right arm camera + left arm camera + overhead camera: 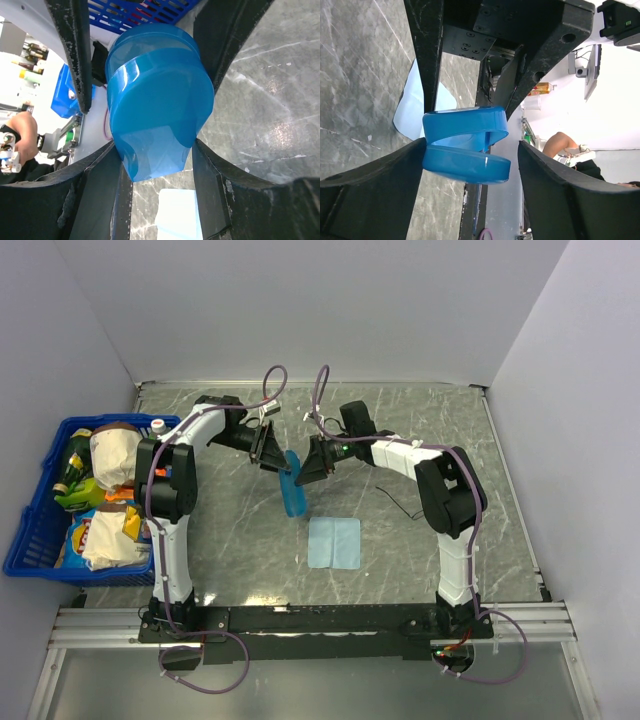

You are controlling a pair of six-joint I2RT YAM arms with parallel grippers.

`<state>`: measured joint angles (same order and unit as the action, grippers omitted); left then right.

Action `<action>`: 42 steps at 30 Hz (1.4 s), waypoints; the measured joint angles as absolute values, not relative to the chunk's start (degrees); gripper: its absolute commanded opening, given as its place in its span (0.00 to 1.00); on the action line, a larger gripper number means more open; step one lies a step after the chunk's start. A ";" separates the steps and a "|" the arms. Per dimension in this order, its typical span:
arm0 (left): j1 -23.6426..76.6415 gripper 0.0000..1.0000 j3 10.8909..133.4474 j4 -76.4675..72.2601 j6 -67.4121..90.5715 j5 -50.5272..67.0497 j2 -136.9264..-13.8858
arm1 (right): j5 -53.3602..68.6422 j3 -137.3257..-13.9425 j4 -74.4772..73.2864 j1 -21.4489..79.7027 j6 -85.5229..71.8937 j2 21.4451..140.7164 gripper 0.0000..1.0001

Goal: Organize the sunglasses
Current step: Open the sunglasses case at the center of the board.

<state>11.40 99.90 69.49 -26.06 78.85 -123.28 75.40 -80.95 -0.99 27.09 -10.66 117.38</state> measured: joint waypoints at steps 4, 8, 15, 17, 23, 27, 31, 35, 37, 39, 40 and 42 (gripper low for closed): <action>11.27 0.76 99.90 69.76 -26.28 78.85 -123.28 | 75.57 -80.95 -0.30 26.68 -11.42 117.38 0.54; 10.83 0.68 99.90 69.82 -26.33 78.85 -123.28 | 76.55 -80.12 2.57 25.71 -13.93 117.36 0.54; 9.61 0.68 99.90 69.54 -26.00 78.85 -123.31 | 79.09 -77.12 9.91 23.73 -20.45 117.36 0.54; 9.45 0.75 99.90 69.30 -25.80 78.85 -123.31 | 79.18 -77.12 10.35 23.62 -21.06 117.36 0.54; 9.47 0.83 99.90 68.93 -25.15 78.85 -123.33 | 76.86 -77.21 8.78 23.62 -20.32 117.36 0.55; 9.50 0.84 98.78 64.10 -20.64 78.22 -123.15 | 73.63 -77.38 7.11 23.64 -19.62 117.36 0.55; 9.65 0.83 93.78 54.92 -12.78 75.07 -122.15 | 72.07 -77.47 6.81 23.64 -19.73 117.36 0.55; 9.96 0.83 91.55 49.63 -7.16 72.53 -121.36 | 70.81 -77.47 6.39 23.64 -19.64 117.36 0.55; 10.00 0.84 91.55 47.79 -5.58 71.79 -121.10 | 70.13 -77.56 5.76 23.64 -19.09 117.36 0.55; 10.00 0.85 91.55 46.50 -4.67 71.42 -120.99 | 69.60 -77.58 5.23 23.66 -18.59 117.36 0.55; 10.00 0.85 91.55 46.02 -4.36 71.31 -120.99 | 69.45 -77.58 5.06 23.66 -18.46 117.36 0.55; 10.00 0.85 91.55 45.71 -4.21 71.20 -120.99 | 68.93 -77.60 4.69 23.73 -18.26 117.36 0.55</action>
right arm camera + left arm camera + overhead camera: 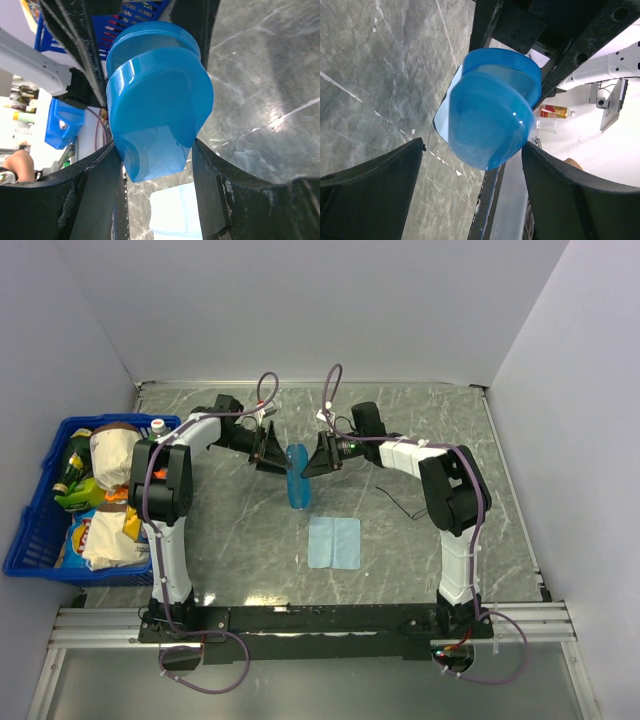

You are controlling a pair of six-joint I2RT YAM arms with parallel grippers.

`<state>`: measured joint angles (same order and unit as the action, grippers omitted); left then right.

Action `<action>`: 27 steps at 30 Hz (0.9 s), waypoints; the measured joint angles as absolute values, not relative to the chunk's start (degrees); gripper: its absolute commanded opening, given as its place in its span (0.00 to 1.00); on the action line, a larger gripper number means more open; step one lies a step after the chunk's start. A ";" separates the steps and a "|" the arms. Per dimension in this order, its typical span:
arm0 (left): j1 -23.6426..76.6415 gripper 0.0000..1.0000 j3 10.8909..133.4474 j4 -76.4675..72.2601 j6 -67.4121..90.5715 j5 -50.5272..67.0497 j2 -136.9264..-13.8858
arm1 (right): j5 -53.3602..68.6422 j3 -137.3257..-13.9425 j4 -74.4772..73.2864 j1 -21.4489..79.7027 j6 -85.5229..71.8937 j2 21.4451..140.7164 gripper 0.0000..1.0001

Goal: Organize the sunglasses
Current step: Open the sunglasses case at the center of the board.

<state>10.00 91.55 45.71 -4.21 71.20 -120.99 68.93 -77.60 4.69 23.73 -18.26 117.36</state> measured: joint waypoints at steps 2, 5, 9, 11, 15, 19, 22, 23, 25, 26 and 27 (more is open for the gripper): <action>10.00 0.85 91.55 45.71 -4.23 71.22 -120.99 | 68.18 -77.69 4.43 23.75 -18.09 117.36 0.55; 10.13 0.84 91.55 45.69 -4.23 71.02 -120.99 | 67.53 -77.76 4.12 23.75 -17.93 117.36 0.55; 10.59 0.80 91.55 45.67 -4.19 70.59 -120.99 | 67.26 -77.80 3.84 23.81 -17.93 117.36 0.55; 10.83 0.74 91.55 45.65 -4.01 70.50 -120.99 | 67.37 -77.78 3.79 23.86 -17.93 117.36 0.55; 11.00 0.61 91.55 45.45 -3.44 70.17 -120.99 | 68.01 -77.80 3.49 23.86 -17.43 117.36 0.55; 11.09 0.51 91.55 45.32 -3.14 70.22 -120.95 | 68.77 -77.80 2.63 23.75 -16.71 117.36 0.55; 11.07 0.47 91.55 45.41 -2.70 70.67 -120.77 | 69.67 -77.80 2.22 23.59 -16.64 117.36 0.55; 11.05 0.46 91.55 45.45 -2.63 70.67 -120.68 | 69.93 -77.80 2.28 23.51 -16.69 117.38 0.55; 10.90 0.42 91.55 45.50 -2.59 70.74 -120.53 | 70.76 -77.78 2.81 23.27 -17.23 117.38 0.55; 10.79 0.41 91.55 45.52 -2.55 70.85 -120.46 | 71.22 -77.69 3.25 23.14 -17.63 117.38 0.55; 10.63 0.39 91.55 45.56 -2.55 70.96 -120.36 | 71.79 -77.54 3.90 22.98 -18.24 117.38 0.55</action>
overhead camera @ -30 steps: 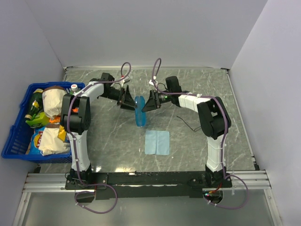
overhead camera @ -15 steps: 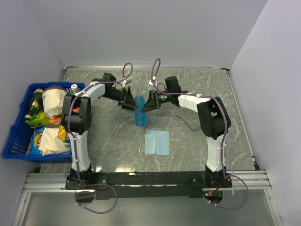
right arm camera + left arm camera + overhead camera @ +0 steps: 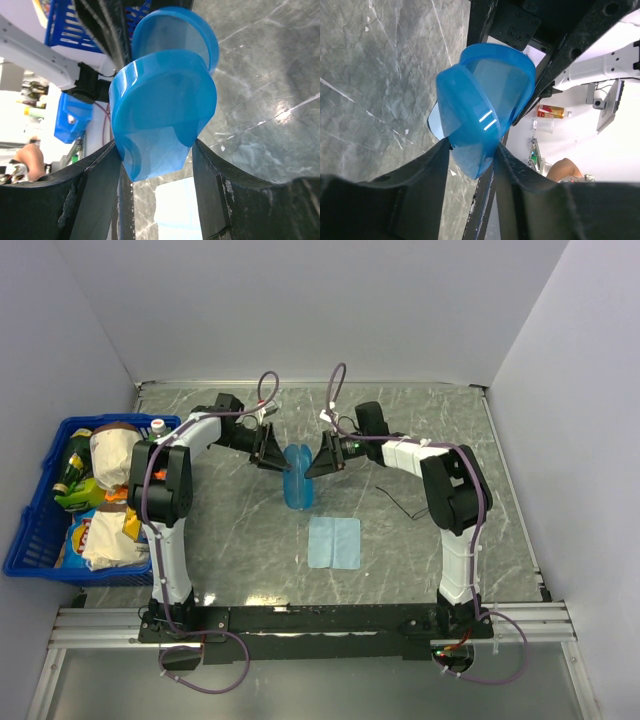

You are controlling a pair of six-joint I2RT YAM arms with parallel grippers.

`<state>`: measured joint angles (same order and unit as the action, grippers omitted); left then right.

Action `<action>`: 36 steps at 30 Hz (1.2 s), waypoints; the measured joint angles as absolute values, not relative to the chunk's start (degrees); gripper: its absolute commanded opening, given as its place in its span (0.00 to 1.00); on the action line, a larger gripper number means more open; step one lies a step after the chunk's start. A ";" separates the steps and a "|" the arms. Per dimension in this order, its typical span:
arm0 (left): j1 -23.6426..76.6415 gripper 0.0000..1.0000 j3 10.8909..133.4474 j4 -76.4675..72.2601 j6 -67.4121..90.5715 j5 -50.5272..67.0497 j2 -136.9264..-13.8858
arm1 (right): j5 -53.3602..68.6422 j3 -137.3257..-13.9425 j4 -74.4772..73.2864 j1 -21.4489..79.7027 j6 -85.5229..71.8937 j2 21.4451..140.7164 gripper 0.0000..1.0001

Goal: Organize the sunglasses
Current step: Open the sunglasses case at the center of the board.

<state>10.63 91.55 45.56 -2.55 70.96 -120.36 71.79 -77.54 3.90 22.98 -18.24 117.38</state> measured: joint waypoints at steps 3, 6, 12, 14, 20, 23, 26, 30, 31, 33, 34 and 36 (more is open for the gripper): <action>10.04 0.36 91.55 45.69 -2.57 71.07 -120.14 | 73.87 -76.40 7.27 22.39 -20.99 117.38 0.56; 9.58 0.33 91.50 45.56 -2.55 70.46 -120.07 | 76.99 -74.02 15.20 21.91 -26.76 117.38 0.55; 9.63 0.31 91.15 44.93 -2.11 69.06 -120.07 | 82.52 -71.53 52.38 21.98 -57.82 120.79 0.55; 9.63 0.28 91.15 44.95 -2.09 68.90 -120.07 | 83.35 -73.06 60.16 21.98 -68.03 123.57 0.55; 9.74 0.16 91.13 45.32 -2.09 68.84 -120.07 | 83.99 -73.36 69.23 21.98 -81.41 127.02 0.56; 9.85 0.05 91.15 45.60 -2.11 69.17 -120.07 | 84.29 -73.41 71.77 21.98 -83.64 127.02 0.57; 9.91 0.01 91.15 46.44 -2.35 69.49 -120.16 | 84.66 -73.41 72.69 21.98 -84.97 127.02 0.59; 9.96 0.01 91.22 47.77 -3.01 70.41 -120.62 | 85.19 -73.41 73.01 21.98 -85.91 127.00 0.71; 9.96 0.01 91.22 48.07 -3.53 70.76 -120.77 | 85.25 -73.41 73.10 21.98 -86.08 127.00 0.75; 9.96 0.01 91.31 48.80 -4.43 71.05 -120.90 | 85.45 -73.41 73.28 22.00 -86.43 127.00 0.82; 9.96 0.01 91.31 49.01 -4.82 71.07 -120.90 | 85.45 -73.41 73.32 21.98 -86.61 127.00 0.83; 9.93 0.01 91.33 48.66 -4.86 70.96 -120.90 | 85.52 -73.41 73.32 21.98 -86.06 126.98 0.86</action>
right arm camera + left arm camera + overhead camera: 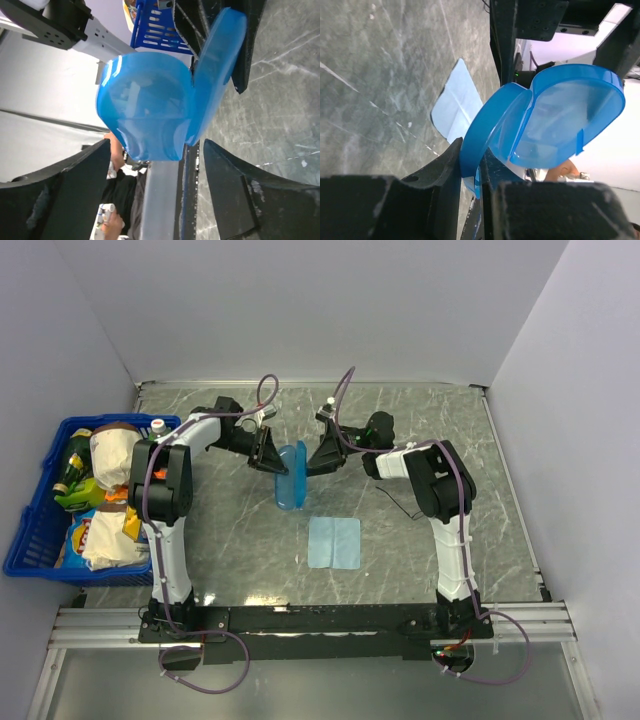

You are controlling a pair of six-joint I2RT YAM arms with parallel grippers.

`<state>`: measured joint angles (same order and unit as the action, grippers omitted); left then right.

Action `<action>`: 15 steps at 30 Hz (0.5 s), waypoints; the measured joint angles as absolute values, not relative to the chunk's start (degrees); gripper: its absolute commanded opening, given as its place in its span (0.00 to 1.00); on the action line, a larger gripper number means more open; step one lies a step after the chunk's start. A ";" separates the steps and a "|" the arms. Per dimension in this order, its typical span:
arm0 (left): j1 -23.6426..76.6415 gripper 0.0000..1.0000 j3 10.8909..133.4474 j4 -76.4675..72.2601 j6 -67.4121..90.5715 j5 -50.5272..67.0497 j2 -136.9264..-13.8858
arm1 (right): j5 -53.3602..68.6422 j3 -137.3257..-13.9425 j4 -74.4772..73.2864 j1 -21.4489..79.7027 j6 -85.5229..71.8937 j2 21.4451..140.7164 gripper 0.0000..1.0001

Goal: Organize the sunglasses
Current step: Open the sunglasses case at the center of the board.

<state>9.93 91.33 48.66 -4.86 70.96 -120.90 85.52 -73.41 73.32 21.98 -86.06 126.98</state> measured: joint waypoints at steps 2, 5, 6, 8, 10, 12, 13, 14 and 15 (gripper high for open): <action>9.89 0.01 91.18 47.68 -4.27 70.41 -120.79 | 85.60 -73.38 73.28 21.96 -83.22 126.78 0.87; 9.63 0.01 90.43 45.47 -2.37 68.49 -119.66 | 85.62 -73.10 67.42 21.67 -73.73 124.75 0.88; 9.54 0.01 90.32 44.99 -1.69 67.46 -119.15 | 85.65 -73.08 63.77 21.52 -70.39 123.81 0.91; 9.26 0.01 90.30 43.97 0.05 65.06 -117.86 | 84.29 -73.76 48.38 21.08 -55.55 120.95 0.95; 8.69 0.01 90.30 42.87 1.93 61.78 -116.20 | 78.98 -78.52 25.69 21.02 -38.94 118.67 0.95; 7.86 0.01 90.32 42.09 3.49 57.98 -114.74 | 74.76 -83.68 12.43 20.82 -27.55 118.17 0.96; 7.31 0.01 90.32 41.87 4.14 56.14 -114.15 | 73.14 -84.49 9.37 20.58 -24.64 117.71 0.96; 6.76 0.01 90.45 41.78 4.73 53.93 -113.78 | 71.75 -84.47 6.81 20.51 -22.35 117.10 0.96; 6.35 0.01 90.70 41.76 5.28 51.86 -113.65 | 70.30 -84.42 4.23 20.43 -20.58 116.77 0.95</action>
<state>6.35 90.70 41.76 5.28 51.86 -113.65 70.30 -84.42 4.23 20.43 -20.58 116.77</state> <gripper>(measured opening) 0.209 0.955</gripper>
